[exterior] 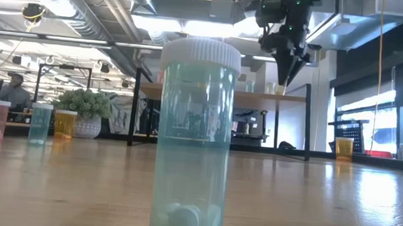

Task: Pick and place medicine bottles onto shelf by color
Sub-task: Put the top yellow medicine bottle on the shelf, aligned with the other yellow medicine bottle

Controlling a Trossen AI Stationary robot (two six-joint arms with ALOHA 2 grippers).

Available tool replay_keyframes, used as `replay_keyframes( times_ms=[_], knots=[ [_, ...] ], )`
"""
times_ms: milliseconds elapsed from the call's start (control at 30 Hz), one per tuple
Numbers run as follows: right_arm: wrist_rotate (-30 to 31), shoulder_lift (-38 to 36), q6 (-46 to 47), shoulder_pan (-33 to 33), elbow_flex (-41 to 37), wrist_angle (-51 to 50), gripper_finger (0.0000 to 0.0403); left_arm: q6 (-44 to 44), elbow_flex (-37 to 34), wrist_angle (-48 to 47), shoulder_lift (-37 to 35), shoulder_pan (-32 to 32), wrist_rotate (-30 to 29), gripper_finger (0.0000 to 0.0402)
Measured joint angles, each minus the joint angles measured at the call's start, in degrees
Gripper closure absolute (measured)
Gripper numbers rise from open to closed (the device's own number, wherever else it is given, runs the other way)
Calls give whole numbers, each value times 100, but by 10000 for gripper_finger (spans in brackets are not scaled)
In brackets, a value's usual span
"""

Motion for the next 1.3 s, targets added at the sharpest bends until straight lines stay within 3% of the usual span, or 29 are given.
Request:
replay_keyframes(
  times_ms=[500, 900, 1300],
  knots=[
    [-24, -4, -6, 0, -20, 147, 288, -4, 0, -1, 1, 0, 1, 374],
    [-70, 20, -21, 0, -50, 259, 244, -4, 0, -3, 1, 0, 2, 374],
    [-31, -62, -9, 0, -43, 277, 240, -4, 0, -4, 2, 0, 78, 374]
  ],
)
